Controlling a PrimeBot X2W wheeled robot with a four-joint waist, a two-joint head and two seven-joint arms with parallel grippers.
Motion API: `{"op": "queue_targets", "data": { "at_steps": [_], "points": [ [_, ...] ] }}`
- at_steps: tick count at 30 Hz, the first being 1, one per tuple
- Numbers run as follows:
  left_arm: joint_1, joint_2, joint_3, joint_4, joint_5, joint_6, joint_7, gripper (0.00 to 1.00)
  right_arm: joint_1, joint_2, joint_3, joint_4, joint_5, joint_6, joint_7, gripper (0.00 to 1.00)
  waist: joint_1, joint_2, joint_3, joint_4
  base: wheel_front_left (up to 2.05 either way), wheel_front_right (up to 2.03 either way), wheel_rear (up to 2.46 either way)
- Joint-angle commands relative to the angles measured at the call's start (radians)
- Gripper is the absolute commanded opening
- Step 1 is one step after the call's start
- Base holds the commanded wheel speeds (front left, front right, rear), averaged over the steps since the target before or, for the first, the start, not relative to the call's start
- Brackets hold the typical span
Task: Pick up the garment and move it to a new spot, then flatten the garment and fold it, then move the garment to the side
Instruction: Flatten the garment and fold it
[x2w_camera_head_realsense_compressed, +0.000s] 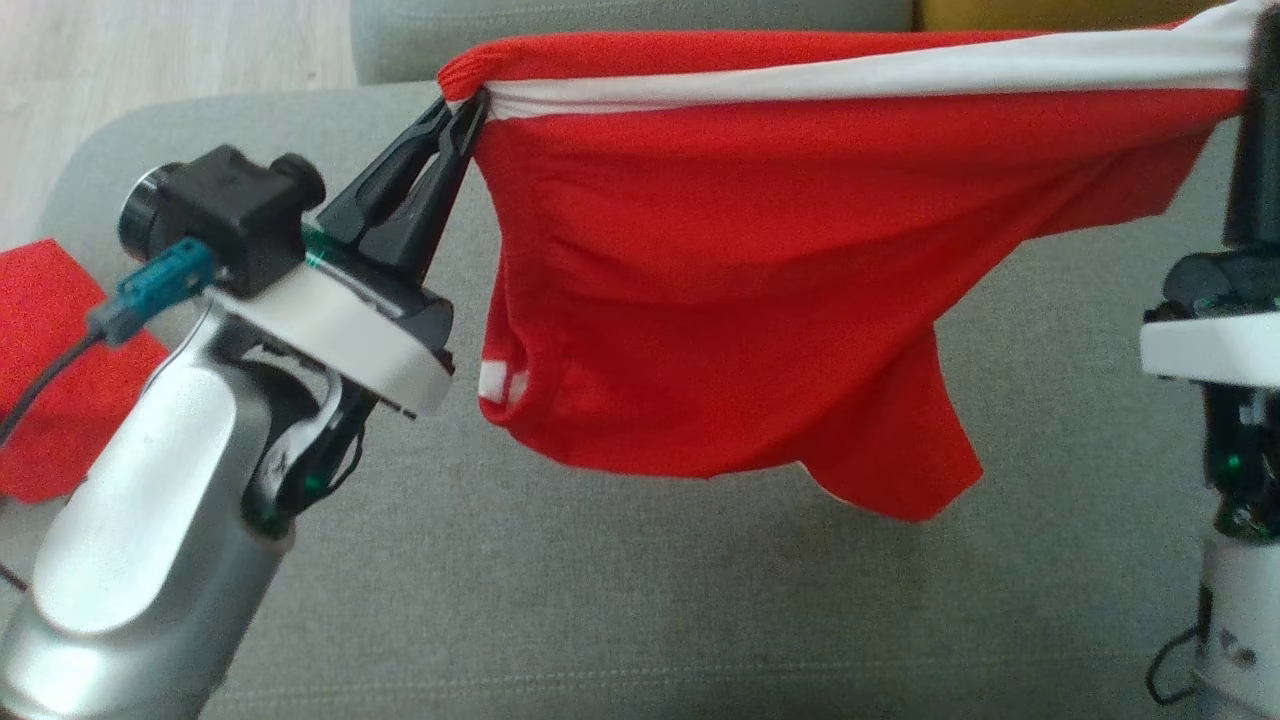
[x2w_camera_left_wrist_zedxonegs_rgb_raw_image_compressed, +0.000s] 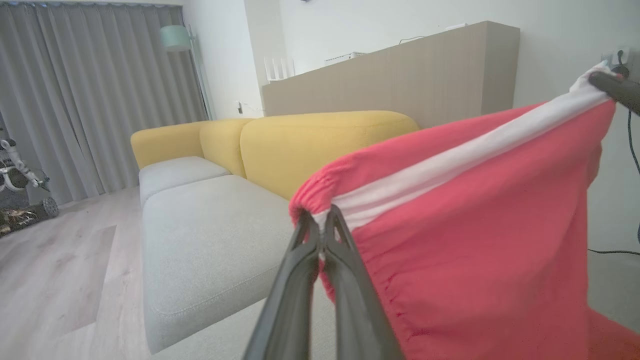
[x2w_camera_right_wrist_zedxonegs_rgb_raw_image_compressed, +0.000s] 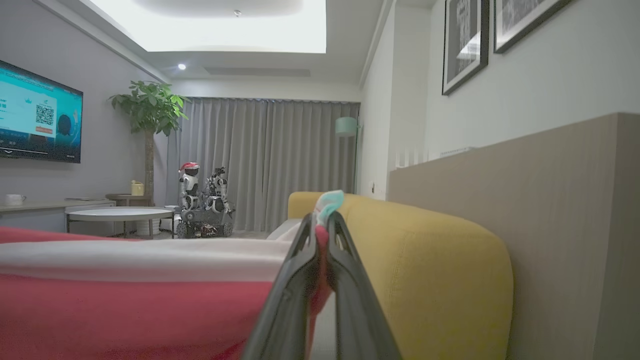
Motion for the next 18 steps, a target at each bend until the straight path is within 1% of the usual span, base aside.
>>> {"op": "queue_targets", "data": {
  "at_steps": [1,2,4,8,13,16,18],
  "points": [
    [-0.091,0.008,0.054,0.007,-0.015,-0.011,-0.016,0.0,-0.071,0.002,0.016,0.004,0.02,0.007,0.009,0.0,0.0,0.0,0.02,0.001,0.0,0.0,0.0],
    [-0.091,0.008,0.054,0.007,-0.015,-0.011,-0.016,0.0,-0.071,0.002,0.016,0.004,0.02,0.007,0.009,0.0,0.0,0.0,0.02,0.001,0.0,0.0,0.0],
    [-0.139,-0.014,0.06,0.057,-0.027,-0.021,-0.035,0.0,-0.129,0.002,0.018,0.058,0.041,0.007,0.004,0.0,0.0,0.0,0.039,0.001,0.0,0.0,0.0],
    [-0.282,-0.062,0.077,0.207,-0.033,-0.042,-0.101,0.0,-0.306,-0.007,0.036,0.216,0.062,0.007,-0.037,0.0,0.0,0.0,0.081,0.0,0.0,0.0,0.0],
    [-0.498,-0.121,0.088,0.454,-0.015,-0.064,-0.218,0.0,-0.581,0.003,0.077,0.493,0.073,0.007,-0.161,0.0,0.0,0.0,0.14,-0.004,0.0,0.0,0.0],
    [-0.622,-0.151,0.089,0.621,-0.007,-0.074,-0.261,0.0,-0.726,0.021,0.104,0.68,0.079,0.007,-0.249,0.0,0.0,0.0,0.176,-0.009,0.0,0.0,0.0],
    [-0.689,-0.166,0.091,0.731,0.002,-0.079,-0.283,0.0,-0.801,0.035,0.121,0.816,0.083,0.007,-0.287,0.0,0.0,0.0,0.197,-0.015,0.0,0.0,0.0]
  ]
}}
